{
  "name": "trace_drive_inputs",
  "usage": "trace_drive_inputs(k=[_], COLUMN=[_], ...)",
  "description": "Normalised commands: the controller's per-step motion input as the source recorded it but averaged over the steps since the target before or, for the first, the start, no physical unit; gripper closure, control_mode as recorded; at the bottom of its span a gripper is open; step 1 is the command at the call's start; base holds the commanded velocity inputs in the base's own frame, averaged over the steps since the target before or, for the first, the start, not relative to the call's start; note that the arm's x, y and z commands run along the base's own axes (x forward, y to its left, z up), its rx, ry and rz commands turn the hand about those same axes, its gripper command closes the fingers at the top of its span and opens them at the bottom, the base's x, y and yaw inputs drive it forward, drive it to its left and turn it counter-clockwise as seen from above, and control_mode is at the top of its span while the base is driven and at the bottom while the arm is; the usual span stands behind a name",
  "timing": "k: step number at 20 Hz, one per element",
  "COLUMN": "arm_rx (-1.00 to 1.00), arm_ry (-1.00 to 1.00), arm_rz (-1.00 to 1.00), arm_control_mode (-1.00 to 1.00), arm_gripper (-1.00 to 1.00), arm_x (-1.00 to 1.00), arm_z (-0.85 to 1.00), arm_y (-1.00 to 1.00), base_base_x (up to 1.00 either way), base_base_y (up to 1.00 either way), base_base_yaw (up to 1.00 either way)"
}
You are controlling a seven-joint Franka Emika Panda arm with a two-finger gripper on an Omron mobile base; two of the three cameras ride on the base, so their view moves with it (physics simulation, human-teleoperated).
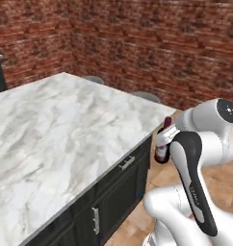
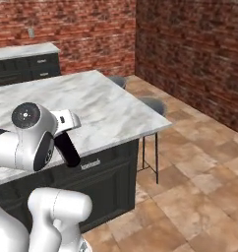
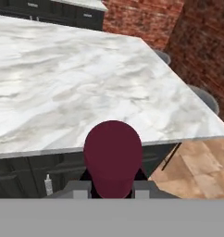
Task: Move the drinks to the dining counter.
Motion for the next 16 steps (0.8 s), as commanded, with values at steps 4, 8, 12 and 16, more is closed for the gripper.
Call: trace_drive_inputs(k=[4,8,12,16], arm_rx=[0.00,0.00,0.00,0.00], arm_ry=[0.00,0.00,0.00,0.00], arm_rz=[0.00,0.00,0.00,0.00], arm_control_mode=[1.00,1.00,1.00,1.00], arm_gripper=[1.00,1.00,1.00,1.00], arm_x=[0.00,0.00,0.00,0.00], arm_z=[0.00,0.00,0.00,0.00], arm_y=[0.00,0.00,0.00,0.00], base_base_x=[0.65,0.56,0.44,0.39], base_base_y=[-0.12,-0.21,-0.47,-0.57], base_base_yaw=[0.54,0.50,0.40,0.30])
